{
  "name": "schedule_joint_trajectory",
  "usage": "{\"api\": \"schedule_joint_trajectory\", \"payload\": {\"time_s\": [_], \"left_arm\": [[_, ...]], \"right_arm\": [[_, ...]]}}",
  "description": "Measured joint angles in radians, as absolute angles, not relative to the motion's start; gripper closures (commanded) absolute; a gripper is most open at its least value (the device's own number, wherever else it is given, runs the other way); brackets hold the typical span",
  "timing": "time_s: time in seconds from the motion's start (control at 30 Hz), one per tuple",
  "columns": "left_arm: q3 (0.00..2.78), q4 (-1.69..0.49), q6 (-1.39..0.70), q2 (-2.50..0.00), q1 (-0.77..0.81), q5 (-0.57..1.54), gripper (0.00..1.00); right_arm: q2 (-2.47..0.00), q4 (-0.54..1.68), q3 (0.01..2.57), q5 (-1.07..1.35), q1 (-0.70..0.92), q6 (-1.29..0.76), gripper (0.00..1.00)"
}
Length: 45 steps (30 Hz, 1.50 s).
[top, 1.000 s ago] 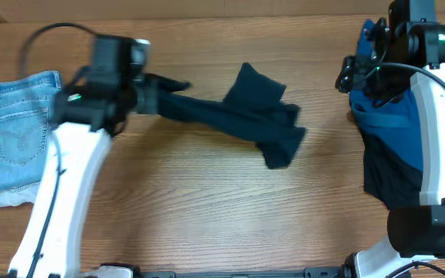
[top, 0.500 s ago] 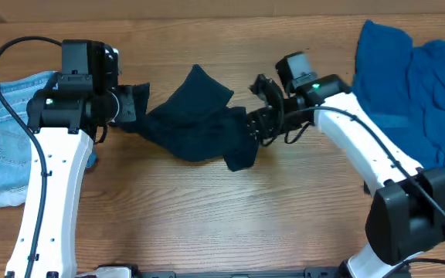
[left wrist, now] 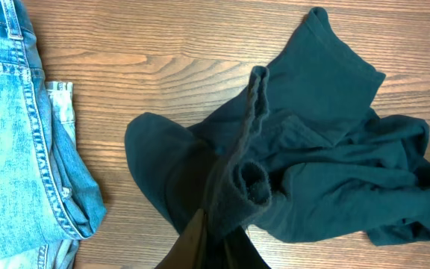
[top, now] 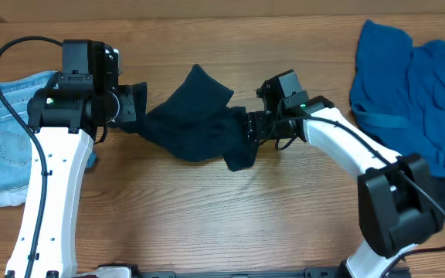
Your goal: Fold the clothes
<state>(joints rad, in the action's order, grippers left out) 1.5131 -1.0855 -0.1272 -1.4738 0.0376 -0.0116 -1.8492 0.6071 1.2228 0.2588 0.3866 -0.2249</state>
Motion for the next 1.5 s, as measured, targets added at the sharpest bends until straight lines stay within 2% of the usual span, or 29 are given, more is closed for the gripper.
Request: {"api": "schedule_joint_trajectory", "payload": {"time_s": [0.03, 0.07, 0.1, 0.13, 0.17, 0.33, 0.4, 0.5, 0.57, 0.63, 0.7, 0.8, 0.93, 1.1, 1.13, 1.17, 1.23, 1.37, 1.5], "left_arm": [[1.513, -1.085, -0.127, -1.474, 0.038, -0.012, 0.91], [1.513, -1.085, -0.127, -1.474, 0.038, -0.012, 0.91], [1.513, -1.085, -0.127, -1.474, 0.038, -0.012, 0.91], [1.513, -1.085, -0.127, -1.474, 0.038, -0.012, 0.91], [1.513, -1.085, -0.127, -1.474, 0.038, -0.012, 0.91], [1.513, -1.085, -0.127, -1.474, 0.038, -0.012, 0.91], [1.513, -1.086, -0.127, -1.474, 0.038, -0.012, 0.91], [1.510, -1.077, -0.127, -1.474, 0.038, -0.009, 0.92], [1.509, -1.054, -0.127, -1.474, 0.038, 0.000, 0.92], [1.509, -1.042, -0.128, -1.475, 0.043, 0.020, 0.92], [1.509, -1.041, -0.128, -1.475, 0.052, 0.037, 0.92], [1.509, -1.044, -0.128, -1.475, 0.051, 0.037, 0.92], [1.509, -1.044, -0.128, -1.475, 0.050, 0.037, 0.92], [1.509, -1.047, -0.128, -1.475, 0.050, 0.036, 0.91], [1.509, -1.047, -0.127, -1.475, 0.050, 0.036, 0.91], [1.509, -1.047, -0.127, -1.475, 0.050, 0.037, 0.91], [1.509, -1.046, -0.127, -1.475, 0.050, 0.036, 0.88], [1.509, -1.046, -0.124, -1.475, 0.050, 0.032, 0.86], [1.509, -1.042, -0.124, -1.475, 0.045, 0.026, 0.85]], "right_arm": [[-1.864, 0.603, 1.222, 0.258, 0.387, -0.234, 0.35], [-1.875, 0.602, 1.221, 0.258, 0.387, -0.245, 0.43], [-1.883, 0.601, 1.221, 0.259, 0.387, -0.250, 0.56], [-1.884, 0.599, 1.221, 0.259, 0.387, -0.253, 0.82], [-1.884, 0.596, 1.221, 0.262, 0.387, -0.262, 0.96], [-1.884, 0.609, 1.221, 0.280, 0.386, -0.265, 0.96], [-1.883, 0.746, 1.263, 0.229, 0.366, -0.264, 0.96], [-1.871, 1.050, 1.581, 0.007, 0.234, -0.262, 0.96], [-1.821, 1.135, 1.955, -0.066, 0.070, -0.234, 0.96], [-1.774, 1.285, 2.174, -0.027, 0.001, -0.205, 0.96], [-1.707, 1.440, 2.255, 0.016, -0.011, -0.186, 0.96], [-1.746, 1.610, 2.190, 0.022, -0.007, -0.179, 0.96], [-1.813, 1.584, 2.070, 0.022, -0.006, -0.178, 0.96], [-1.811, 1.591, 2.065, 0.022, -0.006, -0.164, 0.96], [-1.811, 1.607, 2.065, 0.022, -0.006, -0.163, 0.93], [-1.811, 1.628, 2.065, 0.022, -0.006, -0.164, 0.77], [-1.811, 1.693, 2.065, 0.046, -0.006, -0.159, 0.66], [-1.802, 1.695, 1.988, 0.173, -0.003, -0.122, 0.59], [-1.802, 1.617, 1.846, 0.206, 0.009, -0.088, 0.58]]}}
